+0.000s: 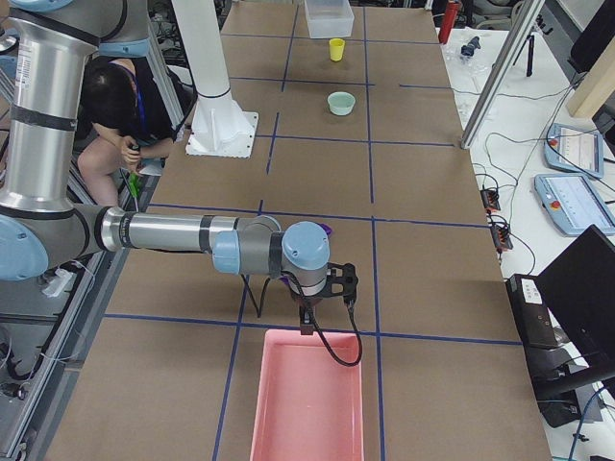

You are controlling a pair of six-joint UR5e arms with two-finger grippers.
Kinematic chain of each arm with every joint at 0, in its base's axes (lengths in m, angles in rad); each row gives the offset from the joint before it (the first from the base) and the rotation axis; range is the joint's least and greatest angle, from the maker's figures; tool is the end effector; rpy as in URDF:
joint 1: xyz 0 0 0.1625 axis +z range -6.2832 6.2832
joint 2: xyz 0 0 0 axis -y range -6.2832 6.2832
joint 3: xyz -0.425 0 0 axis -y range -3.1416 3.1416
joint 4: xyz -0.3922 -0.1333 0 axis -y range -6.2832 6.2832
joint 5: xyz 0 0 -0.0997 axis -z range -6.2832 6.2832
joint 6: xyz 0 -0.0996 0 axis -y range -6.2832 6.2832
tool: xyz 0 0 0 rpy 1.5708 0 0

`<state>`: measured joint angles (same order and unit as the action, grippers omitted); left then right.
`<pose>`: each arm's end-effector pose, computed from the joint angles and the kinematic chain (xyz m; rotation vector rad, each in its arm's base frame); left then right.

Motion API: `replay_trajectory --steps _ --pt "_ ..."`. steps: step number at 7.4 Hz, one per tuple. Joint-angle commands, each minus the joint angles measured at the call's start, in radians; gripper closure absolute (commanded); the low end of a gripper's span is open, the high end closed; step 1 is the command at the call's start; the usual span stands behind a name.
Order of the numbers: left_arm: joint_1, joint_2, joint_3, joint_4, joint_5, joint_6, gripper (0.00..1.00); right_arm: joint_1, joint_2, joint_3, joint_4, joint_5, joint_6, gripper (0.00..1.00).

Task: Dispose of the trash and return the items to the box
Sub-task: 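Reach the left gripper toward the yellow cup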

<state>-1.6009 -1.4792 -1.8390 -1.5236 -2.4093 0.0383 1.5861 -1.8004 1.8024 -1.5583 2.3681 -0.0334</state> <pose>-0.0729 -0.4527 0.5700 0.1503 0.8327 0.0620 0.0681 -0.3952 0.6437 0.0331 -0.7967 -0.0229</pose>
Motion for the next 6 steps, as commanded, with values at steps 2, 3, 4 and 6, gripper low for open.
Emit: replay_trajectory --steps 2,3,4,6 --pt "0.058 -0.026 0.003 -0.151 -0.001 -0.002 0.0 -0.003 0.032 0.009 0.032 0.003 0.012 0.0" --pt "0.064 -0.055 0.026 -0.247 -0.001 -0.014 0.0 -0.003 0.038 0.008 0.1 -0.001 0.017 0.0" --pt "0.065 -0.059 0.027 -0.315 -0.001 -0.014 0.0 -0.003 0.047 0.006 0.204 -0.003 0.017 0.0" --pt "0.097 -0.091 0.038 -0.401 0.004 -0.015 0.0 -0.009 0.074 0.002 0.303 0.025 0.033 0.0"
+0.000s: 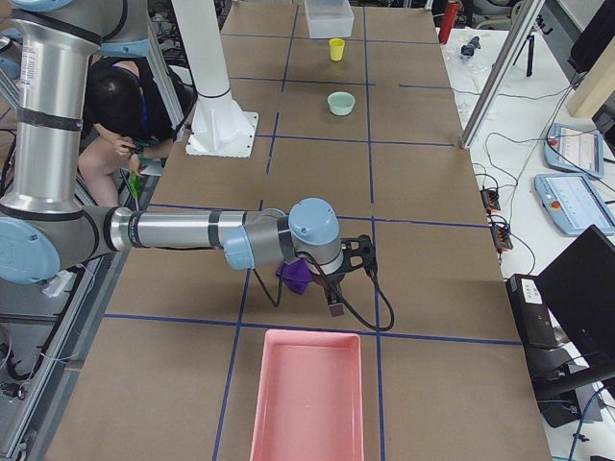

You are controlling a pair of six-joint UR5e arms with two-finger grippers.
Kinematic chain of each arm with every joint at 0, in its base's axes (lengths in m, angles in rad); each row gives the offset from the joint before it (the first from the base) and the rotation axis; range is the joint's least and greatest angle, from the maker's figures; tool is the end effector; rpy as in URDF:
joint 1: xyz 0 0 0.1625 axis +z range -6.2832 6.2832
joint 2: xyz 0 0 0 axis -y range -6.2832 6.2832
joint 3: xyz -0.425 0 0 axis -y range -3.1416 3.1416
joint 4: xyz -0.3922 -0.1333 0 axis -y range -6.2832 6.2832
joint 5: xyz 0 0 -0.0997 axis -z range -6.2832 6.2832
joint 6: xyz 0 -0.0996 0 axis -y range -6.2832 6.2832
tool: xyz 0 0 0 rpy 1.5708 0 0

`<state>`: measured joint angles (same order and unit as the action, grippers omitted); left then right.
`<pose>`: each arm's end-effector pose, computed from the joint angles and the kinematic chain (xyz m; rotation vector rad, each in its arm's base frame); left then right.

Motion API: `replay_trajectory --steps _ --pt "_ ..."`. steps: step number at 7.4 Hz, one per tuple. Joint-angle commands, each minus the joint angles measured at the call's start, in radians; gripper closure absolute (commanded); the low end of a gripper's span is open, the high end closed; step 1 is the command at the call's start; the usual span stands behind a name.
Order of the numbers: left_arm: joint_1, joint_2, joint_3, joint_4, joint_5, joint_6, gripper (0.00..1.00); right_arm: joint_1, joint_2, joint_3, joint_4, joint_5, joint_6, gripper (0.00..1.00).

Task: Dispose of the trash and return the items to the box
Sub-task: 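Reach the left gripper toward the yellow cup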

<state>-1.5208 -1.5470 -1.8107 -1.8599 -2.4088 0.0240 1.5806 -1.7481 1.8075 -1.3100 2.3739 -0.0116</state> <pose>-0.0346 -0.4948 0.5133 0.4651 0.8271 0.2799 0.0659 -0.4323 0.5918 0.3113 -0.7928 -0.1302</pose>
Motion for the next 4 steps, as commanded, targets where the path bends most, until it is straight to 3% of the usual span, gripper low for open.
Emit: replay_trajectory --steps 1,4 --pt "0.024 -0.028 0.051 -0.153 -0.006 0.002 0.0 -0.013 0.027 -0.004 0.064 0.033 0.069 0.0" --pt "0.075 -0.021 0.11 -0.462 0.01 -0.189 0.0 -0.065 0.028 -0.008 0.115 0.025 0.076 0.0"
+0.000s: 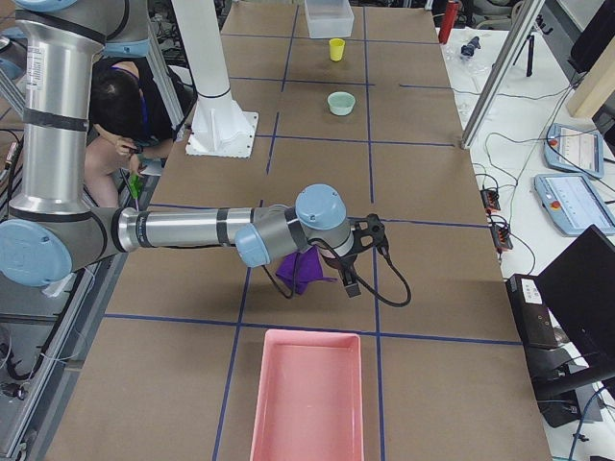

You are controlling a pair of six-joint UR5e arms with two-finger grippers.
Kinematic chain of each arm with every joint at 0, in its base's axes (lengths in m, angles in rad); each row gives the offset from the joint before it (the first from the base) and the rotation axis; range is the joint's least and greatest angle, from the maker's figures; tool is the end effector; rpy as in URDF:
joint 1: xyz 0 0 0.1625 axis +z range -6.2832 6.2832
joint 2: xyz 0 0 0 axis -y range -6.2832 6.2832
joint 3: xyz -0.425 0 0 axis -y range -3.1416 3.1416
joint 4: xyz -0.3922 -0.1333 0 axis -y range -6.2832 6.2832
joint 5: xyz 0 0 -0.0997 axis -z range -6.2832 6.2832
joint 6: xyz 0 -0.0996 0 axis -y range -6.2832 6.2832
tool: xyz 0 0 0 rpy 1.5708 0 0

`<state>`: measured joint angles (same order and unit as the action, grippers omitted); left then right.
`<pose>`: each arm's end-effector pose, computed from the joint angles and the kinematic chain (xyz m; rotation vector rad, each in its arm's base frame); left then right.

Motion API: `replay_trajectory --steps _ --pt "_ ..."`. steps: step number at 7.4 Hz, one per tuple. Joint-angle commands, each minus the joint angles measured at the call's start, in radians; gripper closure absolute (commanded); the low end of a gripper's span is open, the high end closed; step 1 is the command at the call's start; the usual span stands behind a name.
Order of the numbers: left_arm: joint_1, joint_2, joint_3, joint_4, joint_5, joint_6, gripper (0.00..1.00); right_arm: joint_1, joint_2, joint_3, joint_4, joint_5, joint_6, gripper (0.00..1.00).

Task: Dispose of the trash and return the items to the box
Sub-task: 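Reach the left gripper toward the yellow cup, then grasp the yellow cup with the left gripper and lift it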

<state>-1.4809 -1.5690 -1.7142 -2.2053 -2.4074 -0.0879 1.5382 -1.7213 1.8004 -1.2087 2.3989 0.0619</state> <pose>-0.0137 -0.5087 0.5099 0.6561 0.8549 0.3260 0.0454 -0.4479 0.5700 0.3765 -0.8327 -0.1554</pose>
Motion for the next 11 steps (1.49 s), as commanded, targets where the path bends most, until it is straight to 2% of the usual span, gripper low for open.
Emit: replay_trajectory --steps 1,2,3,5,7,9,10,11 --pt "0.118 0.056 0.019 -0.237 0.002 -0.096 0.0 -0.045 -0.001 -0.003 0.064 -0.013 0.004 0.0" --pt "0.213 0.063 0.03 -0.237 0.01 -0.114 0.0 -0.065 -0.001 -0.003 0.081 -0.036 0.004 0.0" --pt "0.234 0.091 0.028 -0.244 0.046 -0.219 0.0 -0.073 -0.001 -0.004 0.084 -0.04 0.007 0.0" --pt "0.367 0.132 0.03 -0.261 0.347 -0.378 0.0 -0.075 -0.011 -0.009 0.083 -0.043 0.007 0.0" --pt "0.439 0.148 0.034 -0.293 0.37 -0.513 0.19 -0.075 -0.011 -0.012 0.084 -0.044 0.018 0.0" --pt "0.481 0.193 0.042 -0.306 0.389 -0.509 0.25 -0.075 -0.012 -0.012 0.084 -0.044 0.016 0.0" --pt "0.487 0.229 0.045 -0.357 0.389 -0.509 0.27 -0.075 -0.012 -0.012 0.084 -0.043 0.018 0.0" --pt "0.49 0.234 0.047 -0.366 0.389 -0.51 0.55 -0.075 -0.012 -0.012 0.084 -0.044 0.018 0.0"
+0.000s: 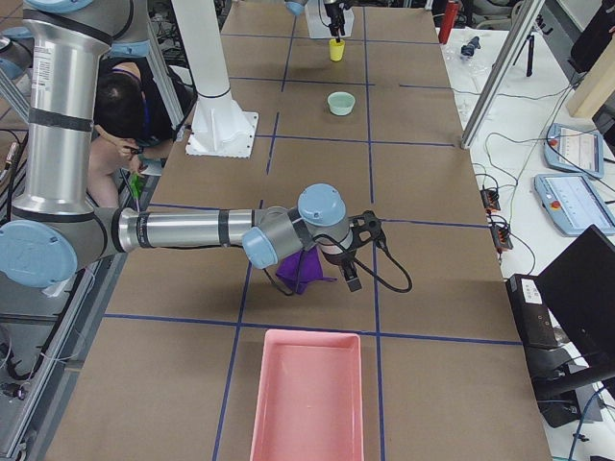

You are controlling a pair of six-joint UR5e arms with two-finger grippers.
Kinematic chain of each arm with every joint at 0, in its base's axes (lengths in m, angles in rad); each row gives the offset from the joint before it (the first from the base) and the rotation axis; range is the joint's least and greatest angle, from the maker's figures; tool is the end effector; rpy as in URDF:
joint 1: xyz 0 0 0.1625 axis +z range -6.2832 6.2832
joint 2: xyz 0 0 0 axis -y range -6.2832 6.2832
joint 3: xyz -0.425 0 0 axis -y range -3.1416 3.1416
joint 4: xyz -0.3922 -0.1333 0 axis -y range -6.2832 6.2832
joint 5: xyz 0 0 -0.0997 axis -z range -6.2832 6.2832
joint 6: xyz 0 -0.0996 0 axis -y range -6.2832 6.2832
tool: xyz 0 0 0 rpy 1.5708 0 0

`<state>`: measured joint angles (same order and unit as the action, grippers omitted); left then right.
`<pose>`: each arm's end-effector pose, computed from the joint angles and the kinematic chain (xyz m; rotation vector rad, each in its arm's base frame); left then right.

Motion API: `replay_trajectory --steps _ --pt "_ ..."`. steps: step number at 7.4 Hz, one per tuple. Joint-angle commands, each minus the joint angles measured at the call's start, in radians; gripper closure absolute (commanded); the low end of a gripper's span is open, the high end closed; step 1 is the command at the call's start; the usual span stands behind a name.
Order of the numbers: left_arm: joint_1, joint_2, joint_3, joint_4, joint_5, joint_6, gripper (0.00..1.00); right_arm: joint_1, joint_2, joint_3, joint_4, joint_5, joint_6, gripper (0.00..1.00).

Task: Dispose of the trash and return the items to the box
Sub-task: 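Grasp the yellow cup with the left gripper and lift it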

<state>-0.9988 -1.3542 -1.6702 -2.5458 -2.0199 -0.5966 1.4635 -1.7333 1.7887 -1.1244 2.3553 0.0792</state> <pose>0.1577 -0.4114 0.6067 0.4707 0.8159 0.1698 0.0150 -0.4483 0.5740 0.4022 -0.8090 -0.2229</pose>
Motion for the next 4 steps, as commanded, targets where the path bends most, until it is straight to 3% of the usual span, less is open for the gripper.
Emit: replay_trajectory --steps 1,4 --pt "0.012 0.018 0.003 -0.025 0.001 0.0 1.0 0.0 0.0 0.0 0.0 0.001 -0.001 0.0" --pt "0.019 0.006 -0.003 -0.022 -0.006 0.036 1.0 0.0 0.0 -0.005 0.0 0.001 -0.001 0.0"
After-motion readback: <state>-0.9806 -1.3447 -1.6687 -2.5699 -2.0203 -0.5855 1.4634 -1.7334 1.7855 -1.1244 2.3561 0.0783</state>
